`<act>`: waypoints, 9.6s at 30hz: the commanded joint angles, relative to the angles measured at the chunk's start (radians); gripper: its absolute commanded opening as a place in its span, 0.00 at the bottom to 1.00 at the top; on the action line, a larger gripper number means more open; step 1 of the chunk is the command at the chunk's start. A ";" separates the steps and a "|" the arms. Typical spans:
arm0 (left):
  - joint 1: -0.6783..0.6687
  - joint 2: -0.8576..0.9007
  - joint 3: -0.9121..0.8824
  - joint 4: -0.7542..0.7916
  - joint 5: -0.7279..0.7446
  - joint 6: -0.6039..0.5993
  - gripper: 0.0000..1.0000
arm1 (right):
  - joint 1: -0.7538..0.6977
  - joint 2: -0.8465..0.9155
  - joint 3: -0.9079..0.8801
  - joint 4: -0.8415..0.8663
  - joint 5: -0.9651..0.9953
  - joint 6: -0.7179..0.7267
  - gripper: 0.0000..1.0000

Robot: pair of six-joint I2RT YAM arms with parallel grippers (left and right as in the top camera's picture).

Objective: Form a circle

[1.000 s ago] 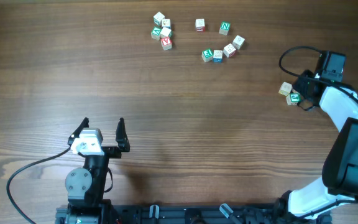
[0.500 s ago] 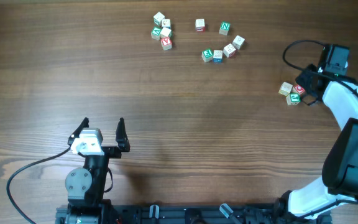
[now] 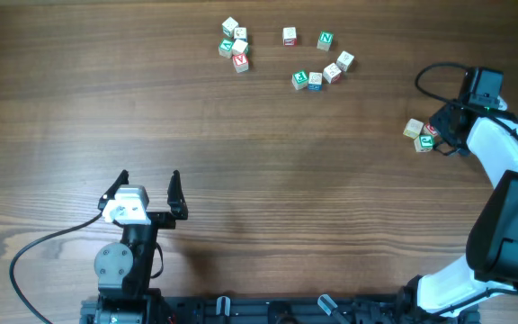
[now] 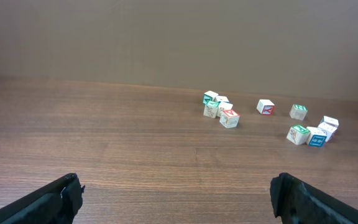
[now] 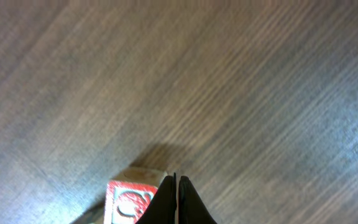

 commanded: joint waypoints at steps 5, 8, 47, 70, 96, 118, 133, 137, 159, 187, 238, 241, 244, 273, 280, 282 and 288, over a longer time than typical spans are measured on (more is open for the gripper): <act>-0.005 -0.008 -0.006 -0.001 0.016 -0.006 1.00 | -0.003 0.055 0.018 0.021 0.011 0.005 0.04; -0.005 -0.008 -0.006 -0.001 0.016 -0.006 1.00 | -0.003 0.057 0.018 0.024 0.002 -0.008 0.04; -0.005 -0.008 -0.006 -0.001 0.016 -0.006 1.00 | -0.007 0.054 0.019 0.045 -0.004 -0.013 0.04; -0.005 -0.008 -0.006 -0.001 0.016 -0.006 1.00 | -0.022 0.092 0.023 0.117 -0.098 -0.032 0.05; -0.005 -0.008 -0.006 -0.001 0.016 -0.006 1.00 | -0.019 0.084 0.037 0.100 -0.043 -0.055 0.04; -0.005 -0.008 -0.006 -0.001 0.016 -0.006 1.00 | 0.083 0.027 0.020 0.042 -0.110 -0.112 0.04; -0.005 -0.008 -0.006 -0.001 0.016 -0.006 1.00 | 0.081 0.019 0.022 -0.054 -0.012 -0.060 0.05; -0.005 -0.008 -0.006 -0.001 0.016 -0.006 1.00 | 0.081 0.019 0.021 -0.061 0.004 -0.052 0.04; -0.005 -0.008 -0.006 -0.001 0.016 -0.006 1.00 | 0.081 0.075 0.021 -0.027 0.026 -0.041 0.04; -0.005 -0.008 -0.006 -0.001 0.016 -0.006 1.00 | 0.083 -0.016 0.080 -0.131 0.002 -0.036 0.04; -0.005 -0.008 -0.006 -0.001 0.016 -0.006 1.00 | 0.071 0.081 0.020 -0.036 -0.028 0.011 0.04; -0.005 -0.008 -0.006 -0.001 0.016 -0.006 1.00 | 0.071 0.087 0.020 -0.034 -0.028 0.011 0.04; -0.005 -0.008 -0.006 -0.001 0.016 -0.006 1.00 | 0.071 0.087 0.020 -0.035 -0.029 -0.009 0.04; -0.005 -0.008 -0.006 -0.001 0.016 -0.006 1.00 | 0.069 0.061 0.023 -0.108 0.011 -0.006 0.04; -0.005 -0.008 -0.006 -0.001 0.016 -0.006 1.00 | 0.069 0.061 0.023 -0.090 0.010 -0.010 0.04; -0.005 -0.008 -0.006 -0.001 0.016 -0.006 1.00 | 0.069 0.061 0.023 -0.083 0.010 -0.016 0.04; -0.005 -0.008 -0.006 -0.001 0.016 -0.006 1.00 | 0.070 0.062 0.023 -0.049 -0.021 -0.053 0.04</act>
